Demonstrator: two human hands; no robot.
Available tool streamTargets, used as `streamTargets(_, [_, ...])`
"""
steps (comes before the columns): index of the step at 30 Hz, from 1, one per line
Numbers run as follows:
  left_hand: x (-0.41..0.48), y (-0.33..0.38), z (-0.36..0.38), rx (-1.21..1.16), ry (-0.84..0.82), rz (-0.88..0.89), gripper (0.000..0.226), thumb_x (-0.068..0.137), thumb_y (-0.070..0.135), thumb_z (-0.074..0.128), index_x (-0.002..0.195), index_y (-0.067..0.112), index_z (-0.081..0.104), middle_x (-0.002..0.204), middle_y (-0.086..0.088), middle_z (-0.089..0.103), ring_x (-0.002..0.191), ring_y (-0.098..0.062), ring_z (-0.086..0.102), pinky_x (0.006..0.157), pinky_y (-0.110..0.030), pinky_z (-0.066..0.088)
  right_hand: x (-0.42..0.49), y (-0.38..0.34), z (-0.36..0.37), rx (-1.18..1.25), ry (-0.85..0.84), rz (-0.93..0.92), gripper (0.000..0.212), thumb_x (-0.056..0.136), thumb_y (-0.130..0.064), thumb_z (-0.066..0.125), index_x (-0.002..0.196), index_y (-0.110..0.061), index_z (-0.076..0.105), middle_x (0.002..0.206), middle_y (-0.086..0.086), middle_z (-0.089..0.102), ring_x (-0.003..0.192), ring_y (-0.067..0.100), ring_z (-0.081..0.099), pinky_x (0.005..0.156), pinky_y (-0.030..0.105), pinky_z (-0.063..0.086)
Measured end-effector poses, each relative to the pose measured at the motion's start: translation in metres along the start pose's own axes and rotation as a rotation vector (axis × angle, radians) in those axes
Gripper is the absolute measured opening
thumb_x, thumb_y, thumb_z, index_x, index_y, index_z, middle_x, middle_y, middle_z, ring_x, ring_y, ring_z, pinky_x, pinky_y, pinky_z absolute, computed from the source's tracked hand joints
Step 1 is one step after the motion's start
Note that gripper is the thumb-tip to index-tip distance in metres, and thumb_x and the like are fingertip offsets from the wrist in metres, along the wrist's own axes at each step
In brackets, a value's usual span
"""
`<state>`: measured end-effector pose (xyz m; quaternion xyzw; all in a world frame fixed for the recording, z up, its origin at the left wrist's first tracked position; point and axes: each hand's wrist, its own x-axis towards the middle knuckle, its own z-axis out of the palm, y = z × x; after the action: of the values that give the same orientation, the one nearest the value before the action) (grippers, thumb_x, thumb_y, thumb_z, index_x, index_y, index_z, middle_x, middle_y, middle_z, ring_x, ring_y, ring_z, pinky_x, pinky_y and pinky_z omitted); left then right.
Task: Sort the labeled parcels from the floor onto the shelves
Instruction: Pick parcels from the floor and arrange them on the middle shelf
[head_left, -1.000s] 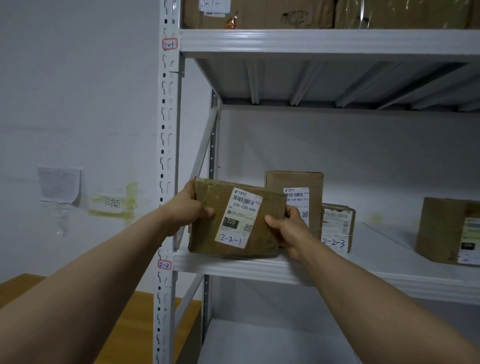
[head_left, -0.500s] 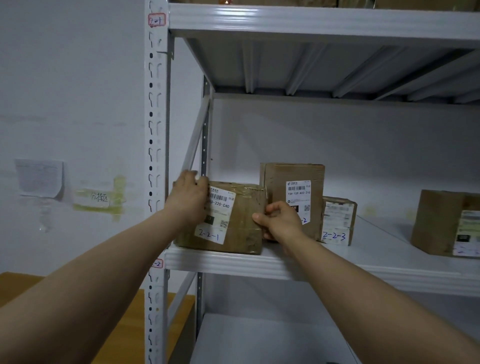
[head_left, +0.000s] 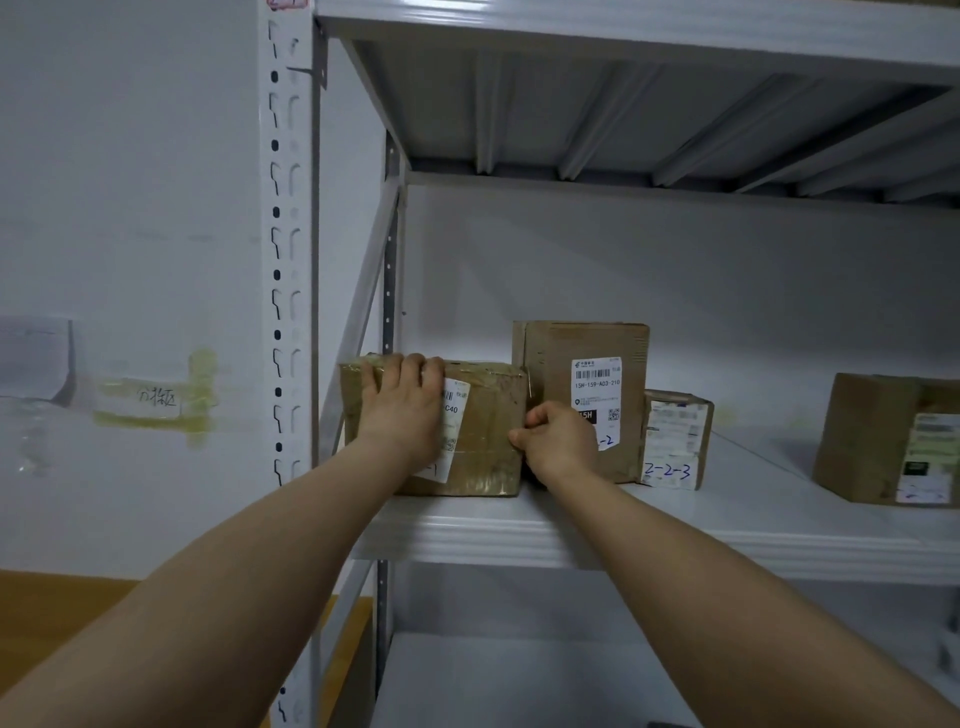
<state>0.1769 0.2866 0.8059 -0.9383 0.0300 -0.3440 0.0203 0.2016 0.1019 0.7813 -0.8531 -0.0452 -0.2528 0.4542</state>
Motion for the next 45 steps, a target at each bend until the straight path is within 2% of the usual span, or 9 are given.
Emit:
streamTargets(6, [0.007,-0.002,0.013,-0.027,0.048,-0.005,0.081,0.077,0.028,0.068,0.145,0.017,0.024,0.143,-0.012,0.034,0.140,-0.034,0.025,0.117,-0.062,0.016,0.006,0.016,-0.005,0.142,0.178,0.079,0.030,0.097,-0.035,0.058,0.080,-0.011,0.064,0.081,0.012,0.072,0.082,0.034,0.070,0.079,0.050,0.058])
streamTargets(16, [0.010,0.008,0.023,-0.026,0.081,-0.037,0.089,0.076,0.024,0.072,0.148,0.015,0.020,0.150,-0.012,0.028,0.146,-0.034,0.016,0.117,-0.061,0.005,0.003,0.021,-0.010,0.155,0.147,0.137,0.032,0.096,-0.032,0.058,0.075,-0.008,0.064,0.079,0.015,0.072,0.082,0.038,0.069,0.081,0.052,0.058])
streamTargets(24, [0.016,-0.007,0.025,-0.059,0.058,-0.002,0.093,0.073,0.029,0.076,0.148,0.018,0.021,0.150,-0.011,0.030,0.146,-0.034,0.017,0.118,-0.061,0.011,-0.007,0.022,-0.012,0.128,0.078,0.120,0.030,0.094,-0.028,0.058,0.069,-0.011,0.064,0.070,0.011,0.072,0.074,0.036,0.070,0.077,0.051,0.059])
streamTargets(35, [0.001,0.011,0.031,-0.090,0.015,-0.002,0.113,0.078,0.033,0.069,0.154,0.024,-0.014,0.162,-0.009,-0.018,0.147,-0.032,-0.024,0.117,-0.057,-0.013,-0.014,0.021,-0.026,0.159,0.095,0.095,0.033,0.095,-0.025,0.061,0.063,-0.019,0.060,0.054,0.000,0.068,0.047,0.016,0.063,0.071,0.044,0.061])
streamTargets(37, [-0.010,0.033,0.029,-0.110,0.051,0.075,0.112,0.072,0.035,0.072,0.155,0.022,-0.002,0.162,-0.010,-0.005,0.149,-0.034,-0.011,0.118,-0.055,-0.006,-0.020,0.025,-0.034,0.162,0.114,0.089,0.033,0.093,-0.025,0.062,0.061,-0.020,0.058,0.055,0.001,0.068,0.047,0.016,0.063,0.069,0.044,0.061])
streamTargets(38, [-0.016,0.048,0.027,-0.147,0.087,0.144,0.104,0.071,0.032,0.071,0.154,0.018,0.011,0.159,-0.012,0.011,0.148,-0.036,0.007,0.118,-0.054,0.008,-0.024,0.028,-0.039,0.160,0.123,0.087,0.034,0.092,-0.026,0.063,0.060,-0.019,0.058,0.055,0.002,0.068,0.046,0.016,0.063,0.069,0.044,0.061])
streamTargets(40, [-0.028,0.081,0.023,-0.223,0.145,0.336,0.068,0.074,0.024,0.064,0.138,0.013,0.042,0.134,-0.015,0.048,0.123,-0.036,0.046,0.095,-0.043,0.038,-0.031,0.037,-0.051,0.151,0.145,0.094,0.033,0.090,-0.027,0.062,0.060,-0.015,0.059,0.056,0.006,0.068,0.047,0.019,0.064,0.068,0.045,0.061])
streamTargets(43, [-0.049,0.137,0.021,-0.290,0.107,0.533,0.014,0.084,0.025,0.055,0.093,0.015,0.058,0.087,-0.009,0.068,0.079,-0.034,0.064,0.056,-0.031,0.035,-0.044,0.055,-0.079,0.095,0.193,0.108,0.028,0.080,-0.025,0.058,0.060,-0.006,0.057,0.058,0.012,0.060,0.052,0.021,0.055,0.060,0.042,0.052])
streamTargets(45, [-0.066,0.171,0.024,-0.311,0.027,0.581,0.017,0.089,0.030,0.051,0.076,0.019,0.052,0.077,-0.008,0.068,0.070,-0.033,0.063,0.053,-0.029,0.031,-0.056,0.072,-0.102,0.054,0.203,0.132,0.026,0.075,-0.025,0.057,0.053,-0.012,0.051,0.054,0.006,0.052,0.053,0.019,0.045,0.056,0.035,0.040])
